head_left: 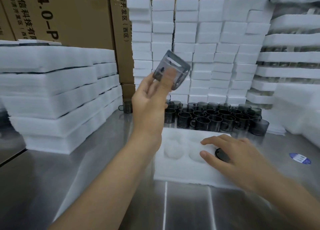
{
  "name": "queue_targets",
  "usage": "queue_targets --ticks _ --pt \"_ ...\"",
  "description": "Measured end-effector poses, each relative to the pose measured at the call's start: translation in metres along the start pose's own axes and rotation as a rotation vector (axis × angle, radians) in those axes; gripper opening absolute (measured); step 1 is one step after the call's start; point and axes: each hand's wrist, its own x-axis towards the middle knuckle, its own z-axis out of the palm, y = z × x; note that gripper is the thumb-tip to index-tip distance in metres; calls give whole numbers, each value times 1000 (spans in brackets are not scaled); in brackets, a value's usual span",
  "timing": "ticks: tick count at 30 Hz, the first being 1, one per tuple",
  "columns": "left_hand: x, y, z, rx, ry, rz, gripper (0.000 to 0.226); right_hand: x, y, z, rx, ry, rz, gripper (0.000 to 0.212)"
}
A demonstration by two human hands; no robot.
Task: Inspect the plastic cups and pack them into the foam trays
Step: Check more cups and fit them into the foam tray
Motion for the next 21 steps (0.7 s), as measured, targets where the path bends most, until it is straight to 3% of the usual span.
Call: queue_targets --ticks 4,7,17,21 --pt "5 4 -7 -274 -268 -457 81 0 0 0 -14 -6 -3 67" --pt "6 -1 -10 -436 -357 -633 85 0 1 0 -14 6 -6 66" --pt "10 -11 -10 -343 -361 -625 87 0 0 0 -14 9 -18 68" --pt "6 -16 -5 -70 -320 -515 81 -4 -3 0 104 112 -46 62"
